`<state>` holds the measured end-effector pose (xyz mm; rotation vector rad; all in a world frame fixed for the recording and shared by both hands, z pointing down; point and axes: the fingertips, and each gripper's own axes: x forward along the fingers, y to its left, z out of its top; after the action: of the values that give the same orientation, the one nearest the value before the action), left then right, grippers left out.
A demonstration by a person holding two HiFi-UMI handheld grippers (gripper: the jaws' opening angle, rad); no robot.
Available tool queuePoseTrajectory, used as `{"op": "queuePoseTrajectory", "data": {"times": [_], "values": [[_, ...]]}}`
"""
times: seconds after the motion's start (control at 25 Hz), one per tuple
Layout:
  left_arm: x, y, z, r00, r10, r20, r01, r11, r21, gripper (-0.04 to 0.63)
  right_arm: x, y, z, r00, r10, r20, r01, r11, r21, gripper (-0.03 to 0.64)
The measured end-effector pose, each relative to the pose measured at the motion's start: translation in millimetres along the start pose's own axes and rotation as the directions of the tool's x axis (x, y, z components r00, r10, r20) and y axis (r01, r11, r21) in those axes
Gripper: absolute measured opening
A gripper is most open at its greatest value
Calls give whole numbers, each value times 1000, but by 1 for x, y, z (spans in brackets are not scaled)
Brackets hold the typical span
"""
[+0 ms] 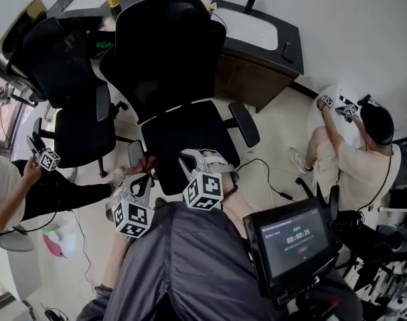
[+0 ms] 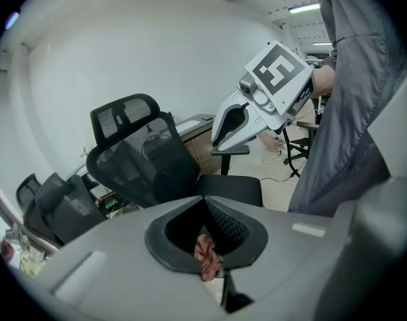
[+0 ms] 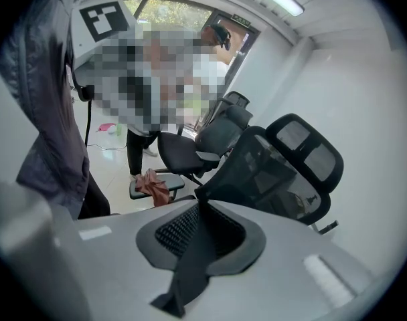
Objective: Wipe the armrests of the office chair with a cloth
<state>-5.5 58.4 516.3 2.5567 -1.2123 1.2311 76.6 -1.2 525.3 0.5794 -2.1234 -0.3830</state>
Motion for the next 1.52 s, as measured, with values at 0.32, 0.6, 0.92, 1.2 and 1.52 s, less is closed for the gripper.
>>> {"op": "queuePoseTrajectory", "data": {"times": [0.32, 0.6, 0.92, 1.2, 1.52], "values": [[-2, 1, 1, 1000, 2, 0, -2, 1000, 0, 17, -2, -5, 5, 1000, -17, 6, 17, 1000, -6, 26], [-3, 2, -1, 1000, 2, -4, -2, 1000, -1, 17, -2, -6, 6, 1000, -19, 4, 19, 1000, -10, 15], [-3, 1, -4, 1000, 0, -12, 0, 1000, -1, 17, -1, -5, 5, 1000, -20, 0, 20, 1000, -17, 11], [-2, 0, -4, 1000, -4, -14, 4, 1000, 5, 17, -2, -5, 5, 1000, -24, -1, 24, 1000, -18, 11], [0, -1, -5, 1000, -6, -13, 6, 1000, 8, 17, -1, -7, 4, 999, -32, -3, 32, 999, -25, 5]]}}
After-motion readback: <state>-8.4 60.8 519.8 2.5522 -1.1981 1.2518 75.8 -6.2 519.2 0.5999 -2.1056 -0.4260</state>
